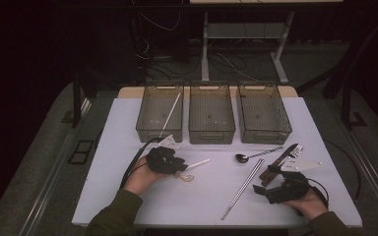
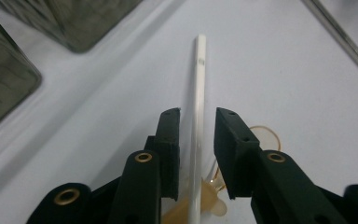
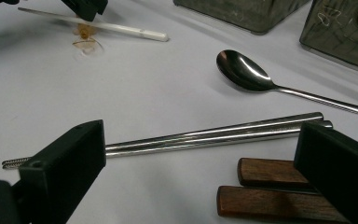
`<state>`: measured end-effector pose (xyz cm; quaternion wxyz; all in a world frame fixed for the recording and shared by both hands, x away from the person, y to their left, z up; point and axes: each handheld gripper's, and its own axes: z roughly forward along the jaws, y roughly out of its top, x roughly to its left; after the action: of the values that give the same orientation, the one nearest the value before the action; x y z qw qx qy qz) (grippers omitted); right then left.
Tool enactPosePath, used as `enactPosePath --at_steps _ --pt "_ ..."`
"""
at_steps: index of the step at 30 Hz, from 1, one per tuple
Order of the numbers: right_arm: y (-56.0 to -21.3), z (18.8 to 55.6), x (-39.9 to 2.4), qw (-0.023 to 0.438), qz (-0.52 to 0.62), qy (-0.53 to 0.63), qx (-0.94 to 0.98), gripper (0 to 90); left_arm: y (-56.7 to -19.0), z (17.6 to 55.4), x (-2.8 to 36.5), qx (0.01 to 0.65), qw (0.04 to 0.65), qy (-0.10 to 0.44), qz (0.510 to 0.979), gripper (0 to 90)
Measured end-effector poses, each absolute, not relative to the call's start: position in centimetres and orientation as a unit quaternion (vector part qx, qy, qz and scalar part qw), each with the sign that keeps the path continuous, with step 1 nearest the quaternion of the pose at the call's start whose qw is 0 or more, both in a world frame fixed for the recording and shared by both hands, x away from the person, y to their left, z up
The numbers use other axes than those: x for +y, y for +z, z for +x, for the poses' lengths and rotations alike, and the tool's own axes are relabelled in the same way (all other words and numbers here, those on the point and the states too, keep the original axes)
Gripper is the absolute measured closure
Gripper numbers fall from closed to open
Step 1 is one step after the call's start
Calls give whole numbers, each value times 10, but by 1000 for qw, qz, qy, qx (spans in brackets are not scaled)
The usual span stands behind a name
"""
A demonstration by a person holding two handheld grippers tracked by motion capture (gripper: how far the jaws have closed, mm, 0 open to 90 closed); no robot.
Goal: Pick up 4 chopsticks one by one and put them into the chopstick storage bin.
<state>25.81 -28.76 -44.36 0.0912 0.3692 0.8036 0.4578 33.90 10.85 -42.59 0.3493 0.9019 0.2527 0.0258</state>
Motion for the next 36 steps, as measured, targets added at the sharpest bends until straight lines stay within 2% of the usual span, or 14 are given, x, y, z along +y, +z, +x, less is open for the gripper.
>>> enactPosePath --at_steps 10,28,36 --pt "-444 258 -288 92 369 457 804 23 -433 345 107 248 329 30 911 772" --pt "-444 259 -288 92 370 457 804 23 -437 343 104 248 308 42 917 790" --pt "-444 259 -288 92 370 456 804 23 -437 342 103 247 309 46 917 832"
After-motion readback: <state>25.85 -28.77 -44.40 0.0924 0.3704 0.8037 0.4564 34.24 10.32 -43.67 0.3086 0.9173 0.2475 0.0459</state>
